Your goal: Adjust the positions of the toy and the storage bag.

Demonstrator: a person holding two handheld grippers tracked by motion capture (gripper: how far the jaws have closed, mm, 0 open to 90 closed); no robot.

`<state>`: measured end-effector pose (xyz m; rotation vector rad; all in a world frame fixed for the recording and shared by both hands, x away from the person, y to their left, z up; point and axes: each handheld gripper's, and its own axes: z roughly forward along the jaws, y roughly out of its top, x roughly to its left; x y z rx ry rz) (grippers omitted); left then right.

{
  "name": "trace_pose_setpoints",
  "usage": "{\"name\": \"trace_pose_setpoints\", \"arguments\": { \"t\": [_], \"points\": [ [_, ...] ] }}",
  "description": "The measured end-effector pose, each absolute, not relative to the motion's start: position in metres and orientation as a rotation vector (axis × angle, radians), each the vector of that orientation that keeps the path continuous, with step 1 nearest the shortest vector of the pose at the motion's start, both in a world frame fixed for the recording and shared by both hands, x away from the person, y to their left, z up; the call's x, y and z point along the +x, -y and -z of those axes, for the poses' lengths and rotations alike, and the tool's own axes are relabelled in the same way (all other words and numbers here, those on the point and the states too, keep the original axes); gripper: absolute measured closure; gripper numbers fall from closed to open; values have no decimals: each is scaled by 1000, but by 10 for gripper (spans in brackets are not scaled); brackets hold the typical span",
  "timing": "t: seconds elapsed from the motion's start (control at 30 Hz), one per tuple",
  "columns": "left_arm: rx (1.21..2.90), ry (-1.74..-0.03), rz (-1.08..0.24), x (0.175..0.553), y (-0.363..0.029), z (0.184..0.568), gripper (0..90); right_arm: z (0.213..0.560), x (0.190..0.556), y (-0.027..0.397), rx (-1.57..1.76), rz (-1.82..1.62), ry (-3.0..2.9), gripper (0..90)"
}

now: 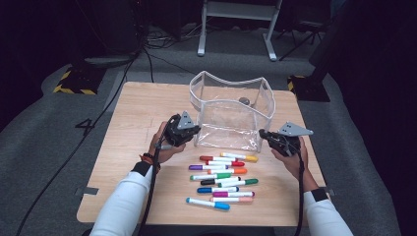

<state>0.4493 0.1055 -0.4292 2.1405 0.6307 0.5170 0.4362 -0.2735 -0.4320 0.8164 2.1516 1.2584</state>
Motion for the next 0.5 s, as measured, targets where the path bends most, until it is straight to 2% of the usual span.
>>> {"name": "trace_pose_setpoints", "arguments": {
  "t": [0.5],
  "points": [
    [2113, -613, -517, 428, -113, 433, 873, 429, 419, 272, 775, -1270, -2201, 862]
  ]
}}
